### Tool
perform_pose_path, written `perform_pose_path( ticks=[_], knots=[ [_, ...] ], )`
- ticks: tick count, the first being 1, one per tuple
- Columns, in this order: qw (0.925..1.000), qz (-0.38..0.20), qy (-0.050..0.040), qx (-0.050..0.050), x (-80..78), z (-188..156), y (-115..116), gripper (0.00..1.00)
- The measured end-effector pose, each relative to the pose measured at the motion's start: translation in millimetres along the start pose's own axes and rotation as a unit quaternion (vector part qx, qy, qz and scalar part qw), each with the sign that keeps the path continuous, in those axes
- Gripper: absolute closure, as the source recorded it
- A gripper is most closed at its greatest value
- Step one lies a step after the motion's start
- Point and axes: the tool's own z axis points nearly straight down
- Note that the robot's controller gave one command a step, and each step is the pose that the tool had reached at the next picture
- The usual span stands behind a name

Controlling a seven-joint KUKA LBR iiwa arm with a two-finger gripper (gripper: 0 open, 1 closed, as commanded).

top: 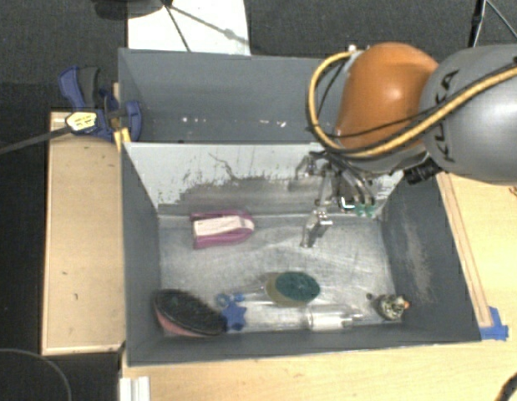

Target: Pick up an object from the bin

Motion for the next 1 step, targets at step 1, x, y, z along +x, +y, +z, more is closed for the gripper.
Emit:
perform_pose_path(
  ticks=[1],
  knots=[
    [0.9862,-0.165,-0.0068,0.0,37.3,122.3,-52.3,0.0]
  ],
)
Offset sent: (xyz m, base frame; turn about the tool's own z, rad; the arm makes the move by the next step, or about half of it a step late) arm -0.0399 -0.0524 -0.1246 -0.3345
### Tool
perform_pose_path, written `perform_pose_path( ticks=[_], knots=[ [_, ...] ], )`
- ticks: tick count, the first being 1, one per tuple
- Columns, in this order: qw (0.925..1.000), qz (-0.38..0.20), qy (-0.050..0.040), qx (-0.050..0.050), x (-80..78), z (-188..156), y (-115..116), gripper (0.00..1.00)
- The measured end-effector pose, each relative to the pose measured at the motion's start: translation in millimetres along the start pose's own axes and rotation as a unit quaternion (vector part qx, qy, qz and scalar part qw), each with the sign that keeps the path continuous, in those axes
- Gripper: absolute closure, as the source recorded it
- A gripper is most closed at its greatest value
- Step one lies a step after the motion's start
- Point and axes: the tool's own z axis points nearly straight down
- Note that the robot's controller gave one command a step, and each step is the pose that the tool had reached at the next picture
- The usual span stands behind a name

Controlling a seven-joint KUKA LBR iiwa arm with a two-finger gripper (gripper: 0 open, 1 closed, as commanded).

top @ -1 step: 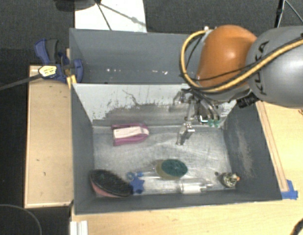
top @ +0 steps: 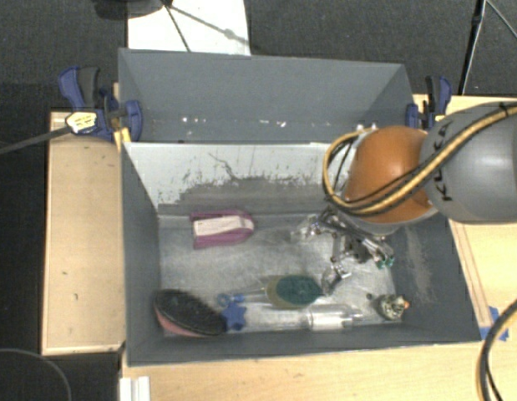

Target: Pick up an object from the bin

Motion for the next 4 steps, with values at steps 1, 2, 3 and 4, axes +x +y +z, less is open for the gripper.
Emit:
perform_pose_path(
  ticks=[1,2,3,4],
  knots=[
    [0.9982,-0.061,0.0003,0.0,-9.8,-0.7,67.1,0.0],
    [0.9947,-0.103,-0.0002,-0.001,11.9,0.0,150.9,0.0],
    [0.9951,-0.098,-0.0027,0.001,10.1,-1.4,145.5,1.0],
    [0.9952,-0.098,0.0017,0.0,12.9,0.6,146.2,0.0]
  ],
)
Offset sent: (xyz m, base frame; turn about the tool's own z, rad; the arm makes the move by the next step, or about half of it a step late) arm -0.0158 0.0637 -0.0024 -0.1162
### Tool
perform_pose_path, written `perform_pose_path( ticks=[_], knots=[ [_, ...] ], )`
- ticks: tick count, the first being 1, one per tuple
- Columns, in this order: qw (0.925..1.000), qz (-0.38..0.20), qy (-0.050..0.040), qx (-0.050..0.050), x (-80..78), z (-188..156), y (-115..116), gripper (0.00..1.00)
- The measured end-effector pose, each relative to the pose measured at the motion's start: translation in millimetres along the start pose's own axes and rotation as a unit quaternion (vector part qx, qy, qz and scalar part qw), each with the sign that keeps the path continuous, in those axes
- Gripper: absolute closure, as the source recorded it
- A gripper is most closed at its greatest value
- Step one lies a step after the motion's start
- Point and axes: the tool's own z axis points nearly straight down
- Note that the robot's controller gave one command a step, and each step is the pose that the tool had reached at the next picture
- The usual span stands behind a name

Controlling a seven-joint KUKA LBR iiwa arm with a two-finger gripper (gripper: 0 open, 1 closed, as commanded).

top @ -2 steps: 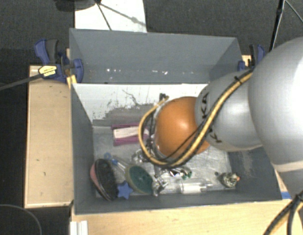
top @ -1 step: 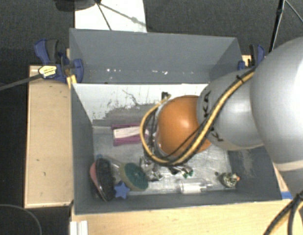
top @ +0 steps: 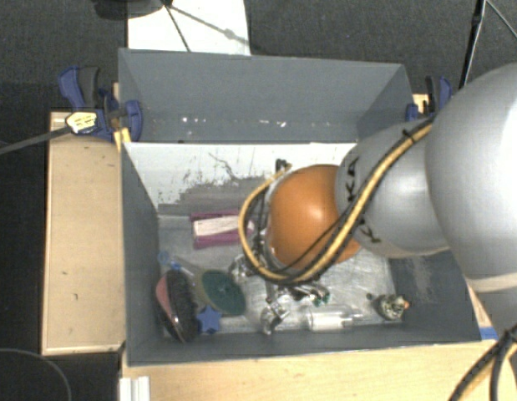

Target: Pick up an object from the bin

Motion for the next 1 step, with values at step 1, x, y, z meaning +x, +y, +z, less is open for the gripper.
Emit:
perform_pose_path(
  ticks=[1],
  knots=[
    [0.9993,0.038,0.0026,0.003,-47.8,-4.9,32.7,0.0]
  ],
)
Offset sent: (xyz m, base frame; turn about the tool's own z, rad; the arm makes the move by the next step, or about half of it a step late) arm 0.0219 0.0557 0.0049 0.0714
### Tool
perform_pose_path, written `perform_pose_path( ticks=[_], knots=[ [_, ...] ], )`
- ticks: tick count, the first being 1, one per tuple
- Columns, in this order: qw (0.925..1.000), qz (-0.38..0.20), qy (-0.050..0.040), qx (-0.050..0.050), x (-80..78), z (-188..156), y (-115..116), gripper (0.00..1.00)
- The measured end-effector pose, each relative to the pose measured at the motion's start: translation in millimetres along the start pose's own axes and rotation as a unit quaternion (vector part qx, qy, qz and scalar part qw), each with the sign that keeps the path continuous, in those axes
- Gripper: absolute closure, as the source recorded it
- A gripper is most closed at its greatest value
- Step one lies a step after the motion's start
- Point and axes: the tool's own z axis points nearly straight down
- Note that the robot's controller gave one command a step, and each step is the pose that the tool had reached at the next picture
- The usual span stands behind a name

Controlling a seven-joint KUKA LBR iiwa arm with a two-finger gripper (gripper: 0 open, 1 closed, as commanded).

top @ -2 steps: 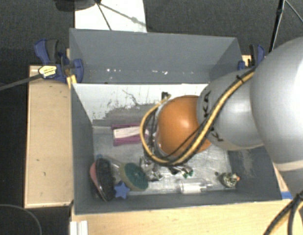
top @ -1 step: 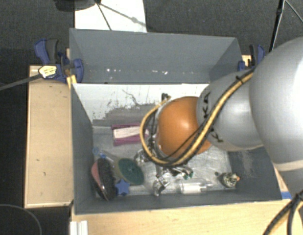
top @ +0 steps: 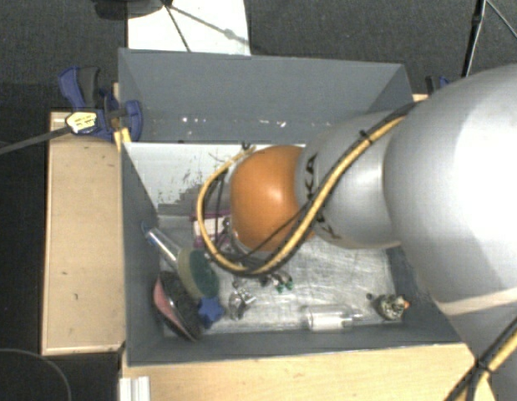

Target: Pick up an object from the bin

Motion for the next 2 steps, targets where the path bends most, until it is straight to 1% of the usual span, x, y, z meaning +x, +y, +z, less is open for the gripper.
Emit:
perform_pose_path(
  ticks=[1,2],
  knots=[
    [0.9943,0.107,0.001,-0.003,-36.2,-30.2,-15.0,0.0],
    [0.9996,0.028,-0.0036,-0.004,-83.4,-48.2,14.8,0.0]
  ],
)
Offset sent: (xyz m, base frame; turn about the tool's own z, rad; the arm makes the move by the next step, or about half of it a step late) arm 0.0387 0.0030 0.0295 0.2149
